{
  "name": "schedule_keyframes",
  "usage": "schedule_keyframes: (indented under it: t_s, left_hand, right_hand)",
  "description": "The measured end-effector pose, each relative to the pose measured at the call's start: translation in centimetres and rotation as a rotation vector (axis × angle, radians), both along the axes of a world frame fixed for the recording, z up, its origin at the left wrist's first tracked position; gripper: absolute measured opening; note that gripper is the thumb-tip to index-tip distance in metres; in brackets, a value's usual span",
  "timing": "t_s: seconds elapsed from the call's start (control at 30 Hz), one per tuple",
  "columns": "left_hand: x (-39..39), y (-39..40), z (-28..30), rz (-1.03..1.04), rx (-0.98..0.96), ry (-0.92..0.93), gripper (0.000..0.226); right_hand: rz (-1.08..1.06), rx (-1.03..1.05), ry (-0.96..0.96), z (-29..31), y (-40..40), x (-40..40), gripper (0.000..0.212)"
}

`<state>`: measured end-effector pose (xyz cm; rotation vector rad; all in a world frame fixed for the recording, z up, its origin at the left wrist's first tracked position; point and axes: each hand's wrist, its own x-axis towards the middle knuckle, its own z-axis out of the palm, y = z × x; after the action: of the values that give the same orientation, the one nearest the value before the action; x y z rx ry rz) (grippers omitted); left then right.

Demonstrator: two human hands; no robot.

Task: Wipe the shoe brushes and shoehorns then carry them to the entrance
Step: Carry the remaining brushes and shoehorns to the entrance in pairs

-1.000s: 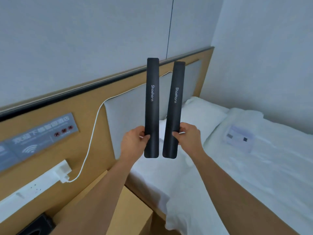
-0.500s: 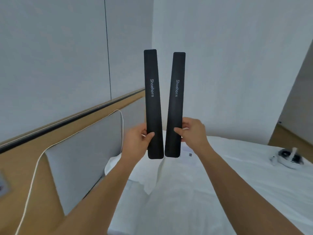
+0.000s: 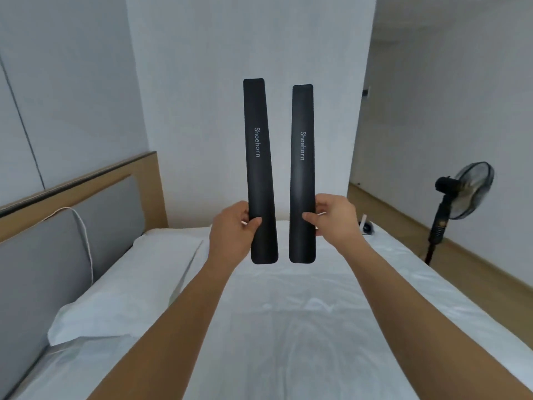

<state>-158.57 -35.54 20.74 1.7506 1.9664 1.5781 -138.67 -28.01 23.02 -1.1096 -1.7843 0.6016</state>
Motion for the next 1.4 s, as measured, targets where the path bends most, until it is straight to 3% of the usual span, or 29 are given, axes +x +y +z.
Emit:
schedule_keyframes:
  t_s: [0.4,0.7,0.77,0.87,1.17,1.4]
  left_hand:
    - [24.2,7.5,-1.3,-0.431,-0.042,-0.089,0.015]
    - [40.1,14.0,-2.6,-0.739,-0.093,-0.044,0.014]
    - [43.4,16.1,-2.8,-0.785,-0.091,-0.039,0.013]
    - [47.7,19.7,-3.3,-0.849,-0.078,-0.024,0.008]
    - [59.0,31.6,-2.5,-0.947,-0.061,0.039,0.007]
    - [69.1,36.4,-3.0,-1.039,-0.034,0.098,0.007]
  right_hand:
    - [-0.266,-0.072,0.038,-1.9,1.0,26.4,0.025]
    - [-0.554,-0.074,0.039,-4.0,2.0,41.1,0.025]
    - [-0.608,-0.075,0.043,-4.0,3.1,43.8,0.03]
    - [-0.67,-0.086,-0.008,-3.9,5.5,47.6,0.017]
    - [-0.78,-0.104,-0.017,-3.5,14.4,57.5,0.022]
    - [-0.905,-0.119,0.015,-4.4,16.9,66.9,0.019]
